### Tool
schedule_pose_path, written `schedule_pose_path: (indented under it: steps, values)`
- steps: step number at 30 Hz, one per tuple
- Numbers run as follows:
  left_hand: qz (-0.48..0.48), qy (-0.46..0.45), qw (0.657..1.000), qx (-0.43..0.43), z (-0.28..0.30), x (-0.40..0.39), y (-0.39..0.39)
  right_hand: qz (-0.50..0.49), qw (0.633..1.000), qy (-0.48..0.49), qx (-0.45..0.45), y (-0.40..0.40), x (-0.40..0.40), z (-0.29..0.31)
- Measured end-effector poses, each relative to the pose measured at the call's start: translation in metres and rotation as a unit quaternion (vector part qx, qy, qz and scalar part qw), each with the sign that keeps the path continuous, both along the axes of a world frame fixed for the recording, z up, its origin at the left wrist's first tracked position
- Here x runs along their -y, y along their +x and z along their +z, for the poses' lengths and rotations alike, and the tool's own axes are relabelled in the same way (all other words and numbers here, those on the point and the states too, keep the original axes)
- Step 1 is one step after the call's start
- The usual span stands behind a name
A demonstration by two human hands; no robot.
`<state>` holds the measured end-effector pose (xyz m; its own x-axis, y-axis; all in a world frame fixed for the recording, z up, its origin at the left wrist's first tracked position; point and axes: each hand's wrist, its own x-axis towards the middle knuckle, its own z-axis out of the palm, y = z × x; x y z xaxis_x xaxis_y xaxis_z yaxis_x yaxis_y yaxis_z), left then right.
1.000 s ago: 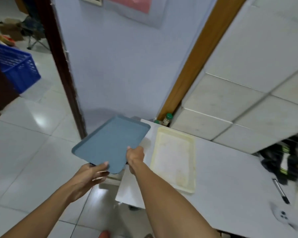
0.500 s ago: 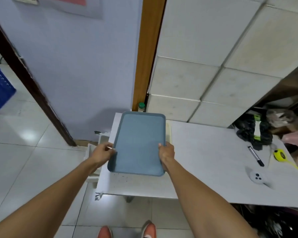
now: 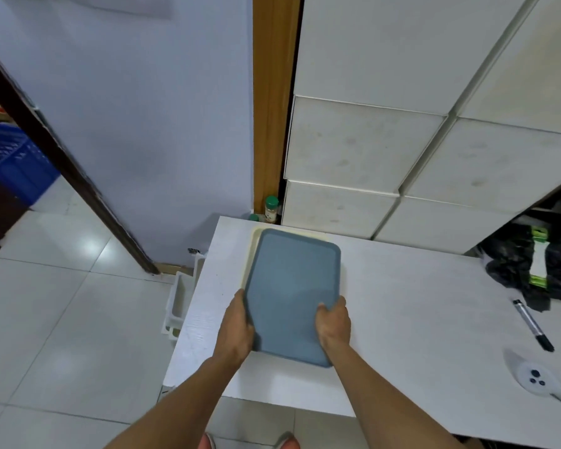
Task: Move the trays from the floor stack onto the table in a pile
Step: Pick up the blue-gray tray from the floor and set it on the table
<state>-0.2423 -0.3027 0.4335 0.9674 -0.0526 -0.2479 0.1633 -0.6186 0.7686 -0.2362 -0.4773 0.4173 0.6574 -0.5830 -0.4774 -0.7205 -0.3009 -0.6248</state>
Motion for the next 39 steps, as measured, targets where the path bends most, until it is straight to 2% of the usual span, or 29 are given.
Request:
schedule_pose_path:
  steps: [3,6,9,12,15,20,25,29,33,37,39]
  values:
    - [0.021,0.016,1.000,-0.002,-0.018,0.005,0.015,0.009,1.000,0.018,0.014,0.016,0.004,-0.014]
    - [0.057,0.013,0.996,-0.071,-0.029,0.007,0.025,0.019,1.000,0.003,0.016,0.032,0.007,-0.026]
    - [0.028,0.075,0.994,-0.072,-0.046,0.004,0.031,0.038,0.999,0.000,0.017,0.042,0.009,-0.037]
    - [0.006,0.093,0.994,-0.055,-0.061,-0.003,0.036,0.058,0.998,-0.015,0.025,0.042,0.006,-0.053]
    - [-0.002,0.062,0.998,-0.023,-0.069,-0.001,0.034,0.085,0.994,-0.056,0.027,0.039,-0.001,-0.066]
    - [0.029,0.004,0.999,0.013,-0.078,-0.001,0.028,0.140,0.972,-0.189,-0.015,0.027,-0.007,-0.083]
    - [0.037,0.000,0.999,-0.001,-0.082,-0.003,0.032,0.149,0.962,-0.227,-0.037,0.030,-0.012,-0.080]
    - [0.055,0.086,0.995,0.025,-0.073,-0.007,0.039,0.154,0.951,-0.269,-0.007,0.051,-0.022,-0.062]
    - [0.109,0.134,0.984,0.051,-0.056,-0.052,0.054,0.183,0.949,-0.251,0.059,0.090,-0.057,-0.035]
    - [0.172,0.239,0.955,0.022,-0.053,-0.122,0.071,0.235,0.935,-0.226,0.142,0.120,-0.115,-0.013]
    - [0.213,0.255,0.943,-0.006,-0.057,-0.155,0.079,0.293,0.914,-0.214,0.181,0.129,-0.149,-0.007]
